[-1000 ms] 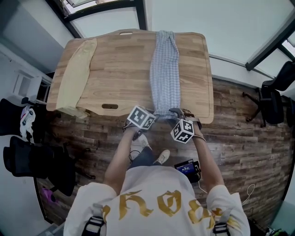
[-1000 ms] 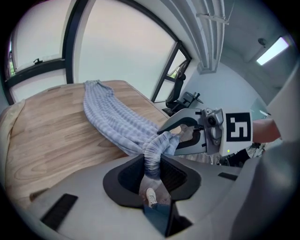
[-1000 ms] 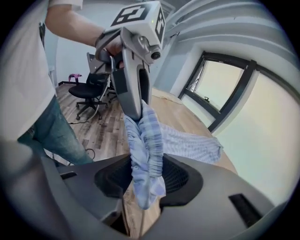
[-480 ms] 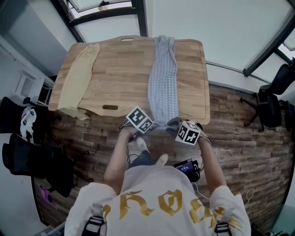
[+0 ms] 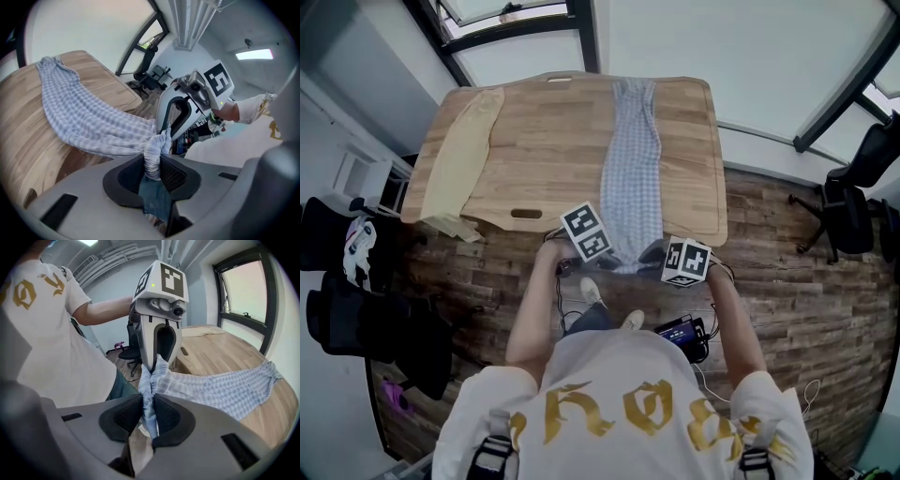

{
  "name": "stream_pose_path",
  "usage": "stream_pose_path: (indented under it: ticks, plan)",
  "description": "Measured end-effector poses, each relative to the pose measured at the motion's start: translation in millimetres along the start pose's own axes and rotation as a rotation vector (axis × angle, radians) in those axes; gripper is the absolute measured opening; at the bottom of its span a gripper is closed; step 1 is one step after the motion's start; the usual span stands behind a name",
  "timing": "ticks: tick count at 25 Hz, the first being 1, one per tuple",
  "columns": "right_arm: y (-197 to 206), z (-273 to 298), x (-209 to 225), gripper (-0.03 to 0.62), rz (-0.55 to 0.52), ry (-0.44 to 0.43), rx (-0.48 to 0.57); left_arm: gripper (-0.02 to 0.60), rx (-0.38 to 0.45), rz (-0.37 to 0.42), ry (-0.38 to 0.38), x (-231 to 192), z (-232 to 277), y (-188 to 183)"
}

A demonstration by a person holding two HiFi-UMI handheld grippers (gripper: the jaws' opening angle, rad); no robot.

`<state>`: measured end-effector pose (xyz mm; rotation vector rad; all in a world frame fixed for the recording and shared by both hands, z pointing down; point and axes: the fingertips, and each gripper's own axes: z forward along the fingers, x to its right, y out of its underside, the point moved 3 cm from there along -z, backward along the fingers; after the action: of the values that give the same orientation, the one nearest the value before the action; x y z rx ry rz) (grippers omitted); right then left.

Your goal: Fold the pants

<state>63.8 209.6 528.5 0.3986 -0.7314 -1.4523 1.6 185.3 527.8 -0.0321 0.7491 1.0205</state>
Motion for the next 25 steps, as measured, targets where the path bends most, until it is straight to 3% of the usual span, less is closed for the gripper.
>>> stream_pose_path:
  ticks: [5,8,15,19,25]
  plan:
    - [-12,-5,-30,0.092,0.045,-0.114,-0.030,0.112,-0.084,0.056,0.090,28,-1,10]
    - [-22,-14,-33,0.093,0.037,-0.127,-0.042,0.112,-0.106,0.084,0.107,33,-10,6]
    - [-61,-60,5,0.092,-0.034,-0.015,-0.021,0.112,-0.084,0.144,0.015,24,-67,-37]
    - [-90,-84,37,0.093,-0.090,0.080,-0.020,0.112,-0.062,0.203,-0.072,13,-108,-61]
    - [-116,-120,94,0.094,-0.152,0.186,-0.015,0.112,-0.054,0.238,-0.133,-16,-156,-109]
